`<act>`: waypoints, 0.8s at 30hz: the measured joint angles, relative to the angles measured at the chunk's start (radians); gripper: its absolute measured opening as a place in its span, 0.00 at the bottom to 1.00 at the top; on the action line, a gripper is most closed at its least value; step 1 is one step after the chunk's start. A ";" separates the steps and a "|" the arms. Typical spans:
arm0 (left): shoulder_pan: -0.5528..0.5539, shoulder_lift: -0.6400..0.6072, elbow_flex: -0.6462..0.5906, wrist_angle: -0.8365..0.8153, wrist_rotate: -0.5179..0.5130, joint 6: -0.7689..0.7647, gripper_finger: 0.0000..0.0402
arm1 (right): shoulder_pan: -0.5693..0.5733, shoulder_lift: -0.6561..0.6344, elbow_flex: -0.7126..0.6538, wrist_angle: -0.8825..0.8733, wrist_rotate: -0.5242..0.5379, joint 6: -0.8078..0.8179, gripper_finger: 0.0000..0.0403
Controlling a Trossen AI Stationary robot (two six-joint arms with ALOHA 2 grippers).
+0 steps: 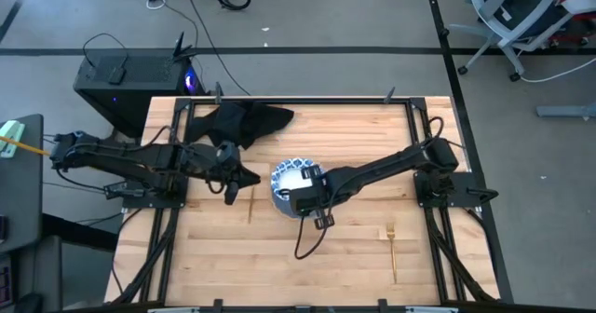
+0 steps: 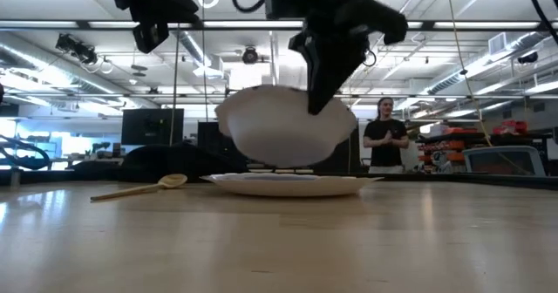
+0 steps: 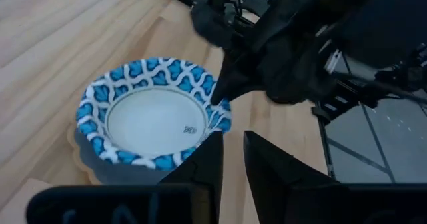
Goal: Set table place
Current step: Put the white bowl on the blue plate
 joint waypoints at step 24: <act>-0.020 0.000 0.000 -0.002 0.000 0.002 0.18 | 0.003 0.112 0.000 0.027 -0.067 0.003 0.08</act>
